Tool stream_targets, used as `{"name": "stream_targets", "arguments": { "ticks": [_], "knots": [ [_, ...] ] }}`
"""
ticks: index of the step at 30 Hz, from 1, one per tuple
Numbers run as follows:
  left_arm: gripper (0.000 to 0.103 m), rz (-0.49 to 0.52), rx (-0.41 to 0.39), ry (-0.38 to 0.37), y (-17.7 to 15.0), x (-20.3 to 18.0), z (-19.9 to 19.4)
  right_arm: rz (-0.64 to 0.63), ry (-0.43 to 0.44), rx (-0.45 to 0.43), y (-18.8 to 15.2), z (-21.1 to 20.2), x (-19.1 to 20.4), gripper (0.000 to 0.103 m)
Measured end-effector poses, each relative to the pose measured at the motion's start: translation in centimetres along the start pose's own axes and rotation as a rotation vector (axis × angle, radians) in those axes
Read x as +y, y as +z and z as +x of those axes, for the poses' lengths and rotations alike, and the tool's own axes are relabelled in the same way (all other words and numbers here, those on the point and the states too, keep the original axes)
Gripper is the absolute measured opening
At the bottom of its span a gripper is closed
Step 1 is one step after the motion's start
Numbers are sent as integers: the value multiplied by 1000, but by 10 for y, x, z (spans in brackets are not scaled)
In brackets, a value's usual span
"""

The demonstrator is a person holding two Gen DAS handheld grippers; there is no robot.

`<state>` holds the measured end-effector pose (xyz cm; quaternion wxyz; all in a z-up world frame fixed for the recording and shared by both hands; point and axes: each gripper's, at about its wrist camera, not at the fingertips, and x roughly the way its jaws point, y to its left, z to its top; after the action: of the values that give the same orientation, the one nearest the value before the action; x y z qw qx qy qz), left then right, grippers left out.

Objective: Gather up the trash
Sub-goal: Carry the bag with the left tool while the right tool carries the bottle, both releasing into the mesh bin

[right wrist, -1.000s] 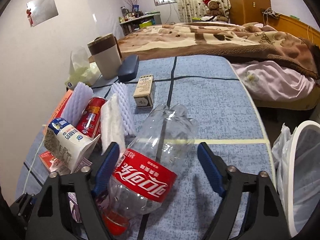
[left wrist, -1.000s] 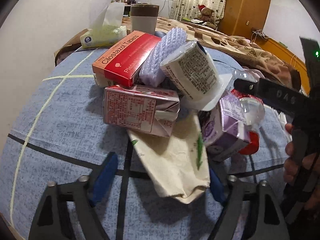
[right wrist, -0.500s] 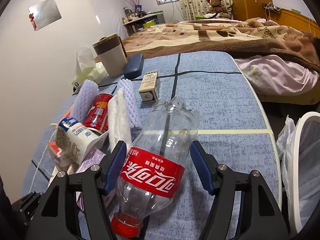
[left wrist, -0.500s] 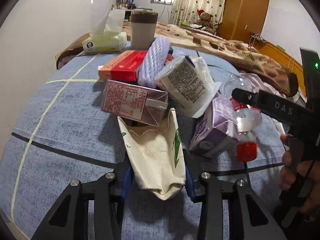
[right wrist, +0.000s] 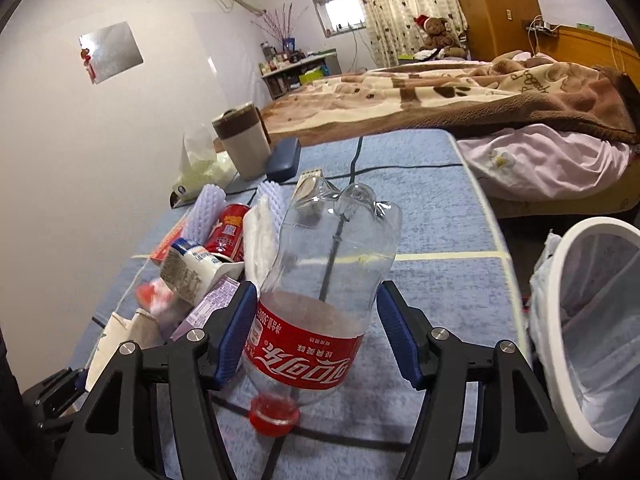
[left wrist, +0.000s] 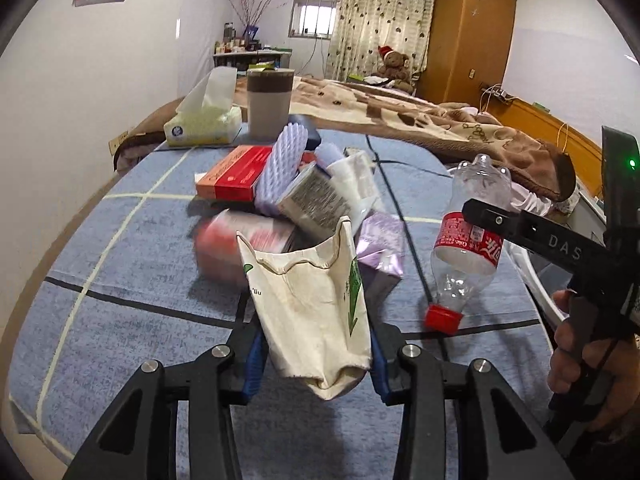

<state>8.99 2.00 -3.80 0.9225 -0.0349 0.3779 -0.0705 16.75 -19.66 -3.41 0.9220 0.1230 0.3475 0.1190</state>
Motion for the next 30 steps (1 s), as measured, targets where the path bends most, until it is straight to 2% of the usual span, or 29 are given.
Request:
{"name": "stream_targets", "arguments": {
  "ticks": [11, 22, 30],
  "knots": [
    [43, 77, -98, -48, 21, -37, -31, 6, -18, -123, 5, -53, -14, 63],
    [43, 217, -180, -139, 44, -125, -38, 31, -184, -263, 10, -108, -59, 63],
    [43, 304, -169, -278, 50, -191, -25, 65, -338, -297, 9, -124, -99, 63]
  ]
}}
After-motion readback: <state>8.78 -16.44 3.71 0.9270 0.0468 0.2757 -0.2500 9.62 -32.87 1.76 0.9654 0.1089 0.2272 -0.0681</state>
